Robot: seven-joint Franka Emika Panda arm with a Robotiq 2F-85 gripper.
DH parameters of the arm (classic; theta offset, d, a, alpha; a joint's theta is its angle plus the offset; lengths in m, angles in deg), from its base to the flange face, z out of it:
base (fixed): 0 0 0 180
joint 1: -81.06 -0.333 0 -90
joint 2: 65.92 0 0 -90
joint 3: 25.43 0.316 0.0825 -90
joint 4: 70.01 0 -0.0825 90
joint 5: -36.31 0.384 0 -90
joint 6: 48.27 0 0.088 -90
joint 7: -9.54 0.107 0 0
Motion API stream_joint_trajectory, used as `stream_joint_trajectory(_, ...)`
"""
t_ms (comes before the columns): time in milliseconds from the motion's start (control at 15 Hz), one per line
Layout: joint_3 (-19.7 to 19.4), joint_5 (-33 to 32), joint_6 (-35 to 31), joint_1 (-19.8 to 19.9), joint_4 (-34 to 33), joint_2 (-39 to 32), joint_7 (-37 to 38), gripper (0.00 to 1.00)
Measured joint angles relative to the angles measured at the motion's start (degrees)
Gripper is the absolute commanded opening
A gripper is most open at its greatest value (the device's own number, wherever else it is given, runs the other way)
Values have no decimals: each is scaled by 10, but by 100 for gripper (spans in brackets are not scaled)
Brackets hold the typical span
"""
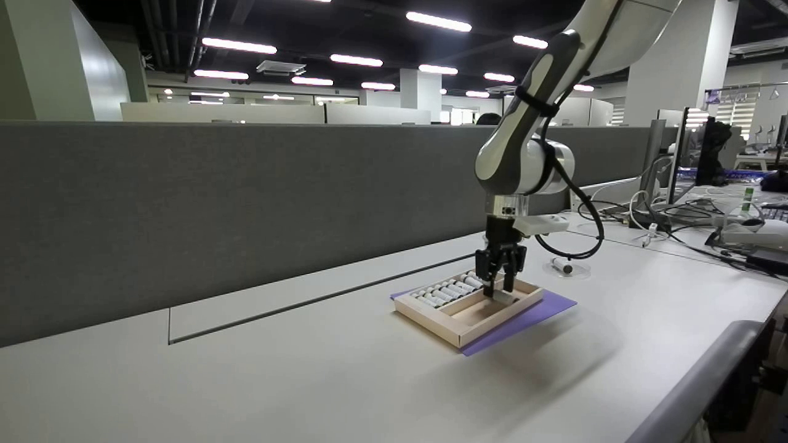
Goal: Pick up one bottle from the clear lid and place it on the bottom part of the tray
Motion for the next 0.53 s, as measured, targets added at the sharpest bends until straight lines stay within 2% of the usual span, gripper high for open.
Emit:
stream_joint_trajectory(200,14,3,22,9,-7,11,-14,100)
stream_joint_trajectory(400,35,18,109,28,-32,41,-45,100)
stream_joint_trajectory(533,41,26,145,37,-46,59,-59,100)
